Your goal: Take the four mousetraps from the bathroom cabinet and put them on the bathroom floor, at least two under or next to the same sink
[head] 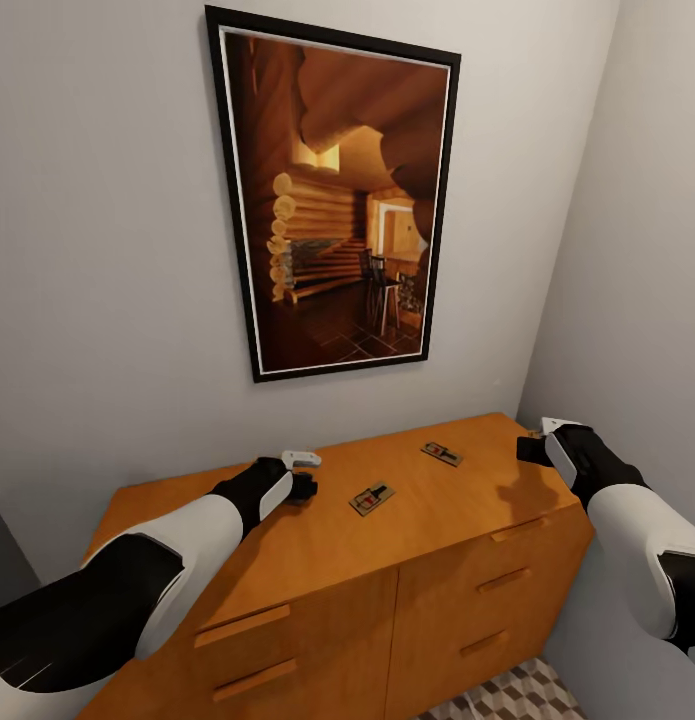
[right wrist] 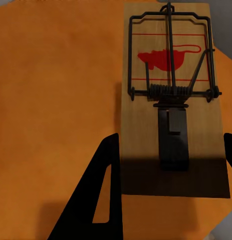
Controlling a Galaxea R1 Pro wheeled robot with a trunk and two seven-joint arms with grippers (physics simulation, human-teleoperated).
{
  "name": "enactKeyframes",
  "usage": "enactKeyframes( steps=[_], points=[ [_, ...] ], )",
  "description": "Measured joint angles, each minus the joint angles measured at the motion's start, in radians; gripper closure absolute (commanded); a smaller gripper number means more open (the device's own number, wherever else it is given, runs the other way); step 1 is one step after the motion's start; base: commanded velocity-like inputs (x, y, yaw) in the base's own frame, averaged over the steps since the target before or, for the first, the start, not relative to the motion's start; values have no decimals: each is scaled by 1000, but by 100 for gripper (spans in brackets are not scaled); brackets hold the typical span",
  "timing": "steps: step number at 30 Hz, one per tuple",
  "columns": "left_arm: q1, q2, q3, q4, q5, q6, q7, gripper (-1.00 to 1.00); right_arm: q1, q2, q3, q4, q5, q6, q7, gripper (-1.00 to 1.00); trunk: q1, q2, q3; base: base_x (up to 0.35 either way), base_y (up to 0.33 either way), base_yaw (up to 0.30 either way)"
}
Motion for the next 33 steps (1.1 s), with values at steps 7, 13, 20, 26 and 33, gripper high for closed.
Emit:
enactKeyframes(
  steps=[7, 13, 20, 26, 33],
  points=[
    [25, 0, 0, -34, -21, 1, 1, -100, 0, -1, 0, 0, 0, 0, 0, 100, 0, 0, 0, 0, 0, 0],
    [39, 0, 2, -58, -20, 1, 0, -100, 0, -3, 0, 0, 0, 0, 0, 100, 0, 0, 0, 0, 0, 0],
    [47, 0, 2, -70, -19, 0, 0, -100, 0, -3, 0, 0, 0, 0, 0, 100, 0, 0, 0, 0, 0, 0],
    [48, 0, 2, -73, -18, 0, -1, -100, 0, -4, 0, 0, 0, 0, 0, 100, 0, 0, 0, 0, 0, 0],
    [49, 0, 0, -71, -15, -6, -3, -100, 0, -5, 0, 0, 0, 0, 0, 100, 0, 0, 0, 0, 0, 0]
  ],
)
